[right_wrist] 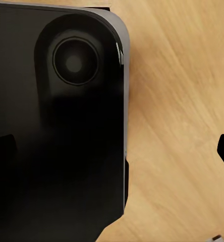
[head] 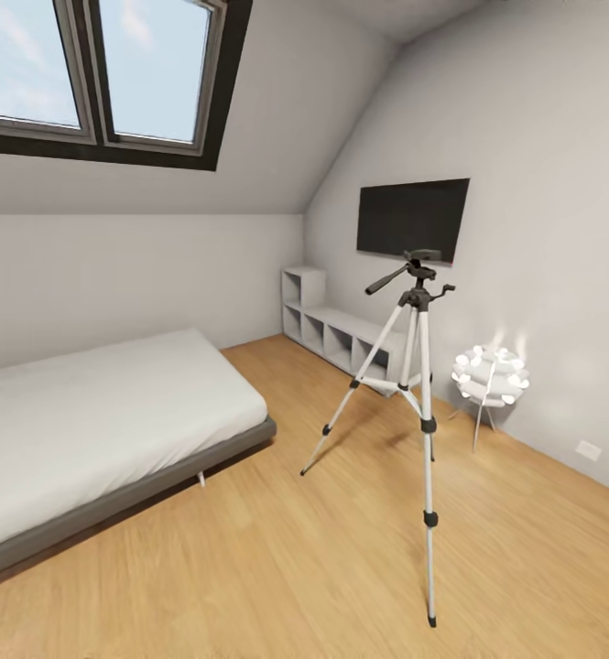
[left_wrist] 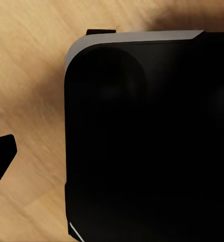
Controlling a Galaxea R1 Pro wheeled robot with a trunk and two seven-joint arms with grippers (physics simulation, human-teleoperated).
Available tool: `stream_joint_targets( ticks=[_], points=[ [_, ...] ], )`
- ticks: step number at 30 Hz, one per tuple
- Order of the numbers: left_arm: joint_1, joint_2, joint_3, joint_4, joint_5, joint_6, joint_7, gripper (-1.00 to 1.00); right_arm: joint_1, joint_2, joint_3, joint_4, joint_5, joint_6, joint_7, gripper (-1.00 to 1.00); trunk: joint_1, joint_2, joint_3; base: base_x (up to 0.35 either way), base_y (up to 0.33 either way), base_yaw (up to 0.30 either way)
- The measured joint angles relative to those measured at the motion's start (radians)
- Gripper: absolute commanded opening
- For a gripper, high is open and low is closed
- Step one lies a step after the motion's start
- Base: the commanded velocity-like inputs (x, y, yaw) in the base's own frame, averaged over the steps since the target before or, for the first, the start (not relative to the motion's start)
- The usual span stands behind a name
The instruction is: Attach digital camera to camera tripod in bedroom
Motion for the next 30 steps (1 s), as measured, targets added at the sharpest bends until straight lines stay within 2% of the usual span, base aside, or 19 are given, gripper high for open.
stream_joint_targets(
  ticks=[12, 21, 30],
  points=[
    [0.000, 0.000, -0.001, 0.000, 0.000, 0.000, 0.001, 1.00, 0.000, 0.000, 0.000, 0.000, 0.000, 0.000, 0.000, 1.00, 0.000, 0.000, 0.000, -0.015, 0.014, -0.003],
    [0.000, 0.000, -0.001, 0.000, 0.000, 0.000, 0.001, 1.00, 0.000, 0.000, 0.000, 0.000, 0.000, 0.000, 0.000, 1.00, 0.000, 0.000, 0.000, -0.001, 0.001, -0.126],
    [0.000, 0.000, 0.001, 0.000, 0.000, 0.000, 0.001, 1.00, 0.000, 0.000, 0.000, 0.000, 0.000, 0.000, 0.000, 1.00, 0.000, 0.000, 0.000, 0.000, 0.000, -0.026]
  ],
)
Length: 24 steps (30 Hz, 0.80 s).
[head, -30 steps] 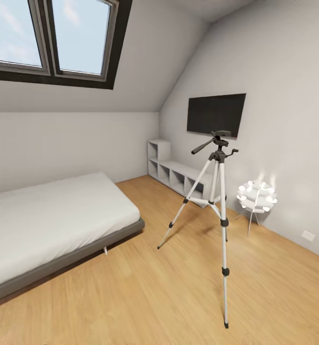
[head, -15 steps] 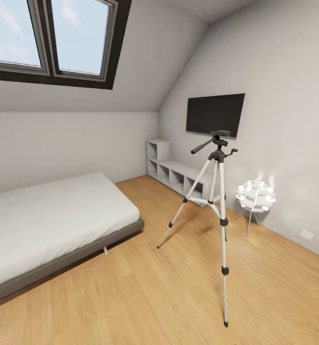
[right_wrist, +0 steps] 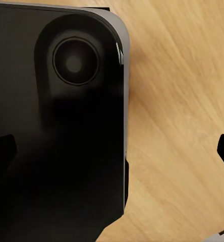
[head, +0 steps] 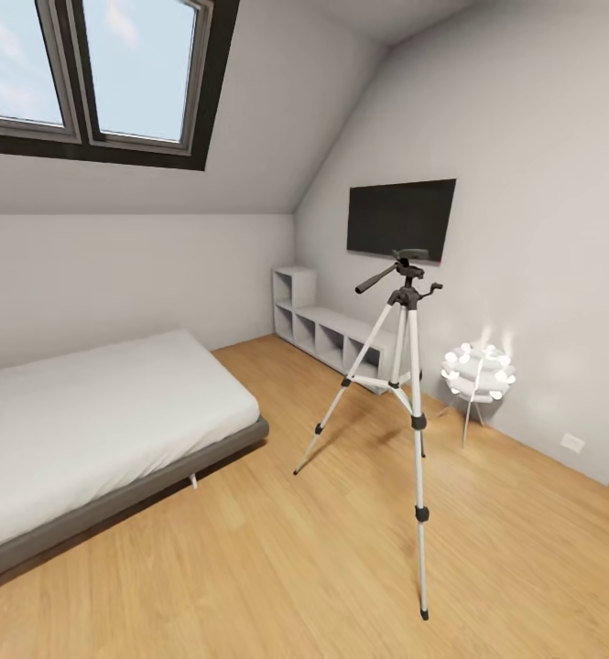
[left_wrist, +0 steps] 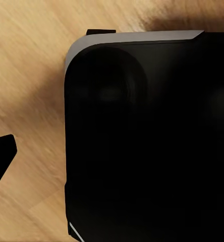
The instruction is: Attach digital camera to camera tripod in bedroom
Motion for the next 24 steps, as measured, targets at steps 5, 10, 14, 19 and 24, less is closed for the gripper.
stream_joint_targets(
  ticks=[5, 10, 14, 19, 24],
  points=[
    [0.000, 0.002, 0.000, 0.000, 0.000, 0.000, 0.000, 1.00, 0.000, 0.000, 0.000, 0.000, 0.000, 0.000, 0.000, 1.00, 0.000, 0.000, 0.000, 0.000, 0.000, -0.004],
    [0.000, 0.004, 0.001, -0.001, 0.000, -0.001, 0.000, 1.00, 0.000, 0.000, -0.001, -0.003, 0.001, 0.000, 0.000, 1.00, 0.000, 0.000, 0.000, 0.000, 0.000, 0.000],
    [0.000, 0.004, 0.003, -0.015, 0.000, -0.003, 0.000, 1.00, -0.003, 0.000, -0.001, -0.402, 0.006, 0.005, -0.005, 1.00, 0.000, 0.000, 0.000, 0.000, 0.000, 0.000],
    [0.000, 0.016, 0.002, -0.083, 0.000, -0.002, 0.000, 1.00, -0.009, 0.001, -0.002, -0.776, 0.002, 0.016, -0.005, 1.00, 0.000, 0.000, 0.000, 0.000, 0.000, 0.000],
    [0.000, 0.029, 0.004, -0.108, 0.000, -0.002, 0.000, 1.00, -0.112, 0.029, 0.001, -0.968, 0.000, 0.025, -0.005, 1.00, 0.000, 0.000, 0.000, 0.000, 0.000, 0.000]
  ],
)
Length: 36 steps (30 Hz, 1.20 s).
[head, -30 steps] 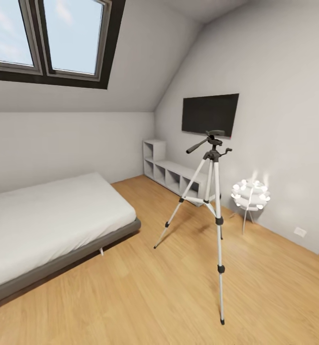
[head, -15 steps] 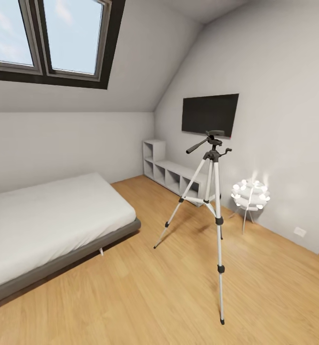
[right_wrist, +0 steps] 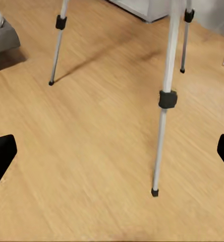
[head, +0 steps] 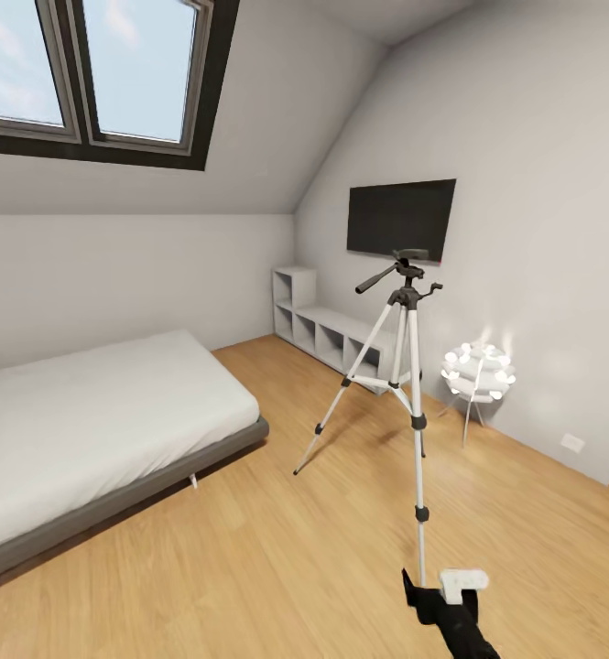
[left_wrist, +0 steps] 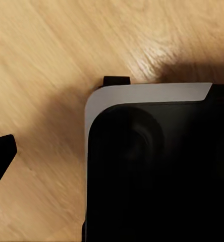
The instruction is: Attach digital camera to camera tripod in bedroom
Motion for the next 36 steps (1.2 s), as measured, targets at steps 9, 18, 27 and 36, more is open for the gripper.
stream_joint_targets(
  ticks=[9, 18, 27, 36],
  points=[
    [0.000, -0.016, -0.003, -0.003, 0.001, 0.000, -0.001, 1.00, -0.294, 0.020, 0.001, -0.023, 0.000, 0.249, 0.001, 1.00, 0.000, 0.000, 0.000, 0.000, 0.000, 0.000],
    [0.000, -0.014, -0.003, -0.063, 0.000, 0.004, -0.001, 1.00, -0.473, 0.065, 0.014, -0.025, -0.001, 0.313, 0.003, 1.00, 0.019, -0.035, -0.016, 0.000, 0.000, 0.000],
    [-0.001, 0.058, 0.015, -0.372, 0.006, 0.132, 0.000, 1.00, -0.498, 0.075, 0.105, -0.025, -0.002, 0.314, 0.005, 1.00, 0.053, -0.098, -0.044, 0.000, 0.000, 0.000],
    [0.000, 0.101, 0.105, -0.901, 0.009, 0.637, -0.024, 1.00, -0.499, 0.075, 0.169, -0.024, -0.001, 0.314, 0.003, 1.00, 0.088, -0.161, -0.072, 0.000, 0.000, 0.000]
  ],
)
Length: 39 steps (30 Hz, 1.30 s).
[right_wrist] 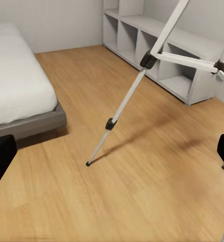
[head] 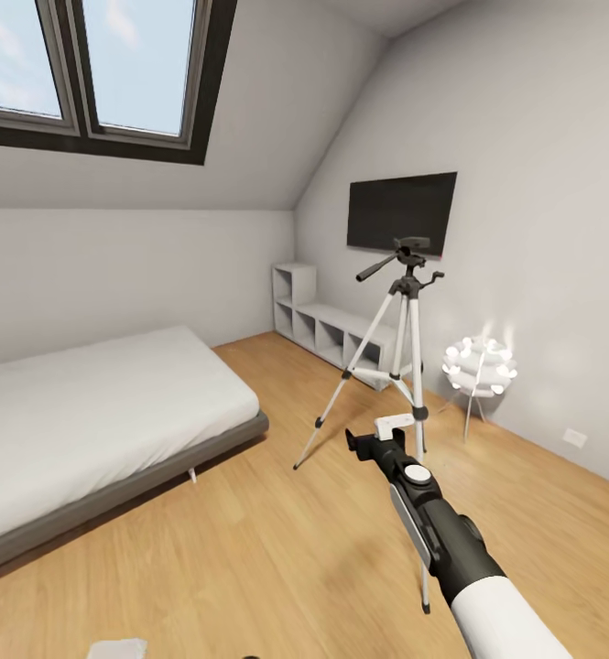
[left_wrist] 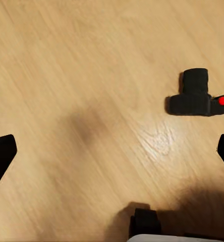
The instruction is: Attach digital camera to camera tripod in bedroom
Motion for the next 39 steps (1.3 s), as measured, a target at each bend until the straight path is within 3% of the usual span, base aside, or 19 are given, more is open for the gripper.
stream_joint_targets(
  ticks=[3, 7, 10, 16, 22, 23, 26, 30, 33, 39],
  points=[
    [0.000, 0.001, 0.016, -0.152, 0.000, 0.130, -0.014, 1.00, 0.000, 0.000, 0.003, 0.000, 0.000, 0.000, 0.000, 1.00, 0.011, -0.021, -0.009, 0.000, 0.000, 0.000],
    [0.000, 0.010, 0.024, -0.311, 0.000, 0.216, -0.025, 1.00, 0.000, 0.000, 0.006, 0.000, 0.000, -0.001, 0.000, 1.00, 0.027, -0.049, -0.022, 0.000, 0.000, 0.000],
    [-0.003, 0.040, 0.027, -0.411, -0.002, 0.249, -0.045, 1.00, 0.000, 0.000, 0.009, 0.000, -0.001, -0.010, 0.003, 1.00, 0.038, -0.070, -0.031, 0.000, 0.000, 0.000],
    [-0.013, 0.066, 0.021, -0.441, -0.005, 0.241, -0.141, 1.00, 0.000, 0.000, 0.016, 0.000, -0.001, -0.032, 0.006, 1.00, 0.061, -0.112, -0.050, 0.000, 0.000, 0.000],
    [-0.017, 0.125, -0.018, -0.436, -0.012, 0.112, -0.266, 1.00, 0.000, 0.000, 0.019, 0.000, -0.001, -0.037, 0.009, 1.00, 0.084, -0.154, -0.069, 0.000, 0.000, 0.000],
    [-0.018, 0.152, -0.024, -0.431, -0.012, 0.058, -0.308, 1.00, 0.000, 0.000, 0.019, 0.000, -0.001, -0.037, 0.012, 1.00, 0.088, -0.161, -0.072, 0.000, 0.000, 0.000],
    [-0.018, 0.190, -0.032, -0.416, -0.013, -0.053, -0.390, 1.00, 0.000, 0.000, 0.020, 0.000, -0.001, -0.038, 0.021, 1.00, 0.100, -0.182, -0.082, 0.000, 0.000, 0.000],
    [-0.018, 0.206, -0.036, -0.408, -0.016, -0.163, -0.447, 1.00, 0.000, 0.000, 0.020, 0.000, -0.001, -0.038, 0.035, 1.00, 0.115, -0.210, -0.094, 0.000, 0.000, 0.000],
    [-0.018, 0.216, -0.038, -0.405, -0.036, -0.298, -0.478, 1.00, 0.000, 0.000, 0.021, 0.000, -0.001, -0.038, 0.056, 1.00, 0.127, -0.231, -0.103, 0.000, 0.000, 0.000],
    [-0.018, 0.221, -0.040, -0.407, -0.047, -0.339, -0.487, 1.00, 0.000, 0.000, 0.021, -0.001, -0.001, -0.038, 0.062, 1.00, 0.150, -0.273, -0.122, 0.000, 0.000, 0.000]
  ],
)
